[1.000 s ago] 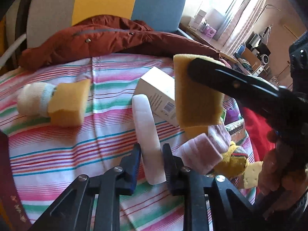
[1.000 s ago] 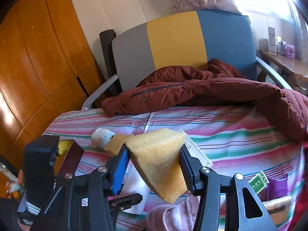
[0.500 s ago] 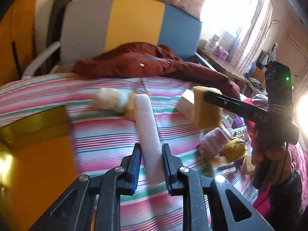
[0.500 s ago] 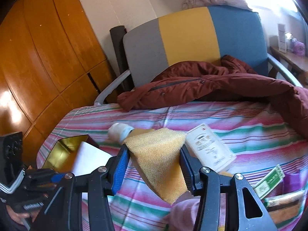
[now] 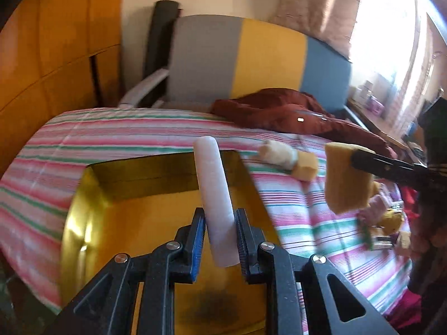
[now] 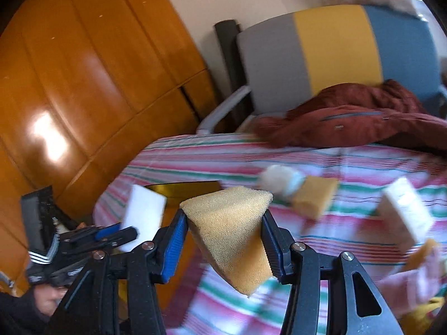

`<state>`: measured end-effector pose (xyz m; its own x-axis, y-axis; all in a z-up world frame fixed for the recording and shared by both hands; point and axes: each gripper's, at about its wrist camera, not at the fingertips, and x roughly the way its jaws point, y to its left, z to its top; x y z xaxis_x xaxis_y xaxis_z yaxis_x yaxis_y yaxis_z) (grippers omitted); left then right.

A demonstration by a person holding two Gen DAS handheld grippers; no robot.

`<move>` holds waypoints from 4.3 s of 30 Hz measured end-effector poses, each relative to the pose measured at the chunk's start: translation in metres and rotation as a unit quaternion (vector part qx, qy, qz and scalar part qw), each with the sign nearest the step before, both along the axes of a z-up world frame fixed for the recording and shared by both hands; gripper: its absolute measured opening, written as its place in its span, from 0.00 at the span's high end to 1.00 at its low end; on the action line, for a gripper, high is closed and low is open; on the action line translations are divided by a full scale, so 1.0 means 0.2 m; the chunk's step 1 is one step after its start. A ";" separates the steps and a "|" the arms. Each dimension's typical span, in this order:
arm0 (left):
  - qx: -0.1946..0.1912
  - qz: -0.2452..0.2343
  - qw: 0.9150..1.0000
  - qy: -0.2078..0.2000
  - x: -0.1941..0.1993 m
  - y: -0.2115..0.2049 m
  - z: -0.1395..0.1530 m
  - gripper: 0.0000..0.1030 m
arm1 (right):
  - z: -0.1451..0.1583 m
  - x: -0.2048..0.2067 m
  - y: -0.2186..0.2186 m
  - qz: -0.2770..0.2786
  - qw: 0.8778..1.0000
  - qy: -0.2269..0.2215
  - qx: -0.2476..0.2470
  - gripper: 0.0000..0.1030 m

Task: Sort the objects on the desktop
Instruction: 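Carry the white bar and yellow sponge over the gold tray and release both, then move both grippers back toward the white medicine box and rolled sock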

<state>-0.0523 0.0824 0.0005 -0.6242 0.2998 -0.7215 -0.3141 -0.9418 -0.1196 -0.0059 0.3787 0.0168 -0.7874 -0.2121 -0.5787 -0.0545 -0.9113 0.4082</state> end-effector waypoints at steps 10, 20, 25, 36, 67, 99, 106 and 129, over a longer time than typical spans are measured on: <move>-0.033 0.066 0.997 0.001 -0.02 -0.28 -0.11 0.77 | -0.08 -0.24 -0.50 0.064 0.996 -0.037 -0.041 0.49; -0.041 0.108 0.993 0.001 0.01 -0.46 -0.13 0.55 | -0.13 -0.43 -0.69 0.058 0.993 -0.046 -0.091 0.20; -0.031 0.109 0.993 0.013 0.07 -0.48 -0.07 0.55 | -0.12 -0.38 -0.71 0.057 0.995 -0.049 -0.068 0.20; -0.040 0.074 0.995 0.053 0.20 -0.38 0.06 0.54 | -0.11 -0.08 -0.66 0.014 0.999 -0.035 -0.009 0.09; -0.099 -0.037 0.987 0.117 0.40 0.06 0.18 0.54 | -0.19 0.38 -0.15 -0.144 0.988 -0.049 0.007 0.09; -0.077 -0.118 0.989 0.052 0.25 0.40 0.06 0.54 | -0.13 0.41 0.43 -0.218 0.970 -0.078 0.080 0.03; -0.046 -0.130 0.990 0.012 0.13 0.51 0.03 0.54 | -0.13 0.32 0.71 -0.226 0.964 -0.094 0.108 0.03; -0.038 -0.126 0.987 -0.087 -0.56 0.93 -0.16 0.21 | -0.52 -0.02 0.93 -0.151 0.946 -0.212 0.193 0.32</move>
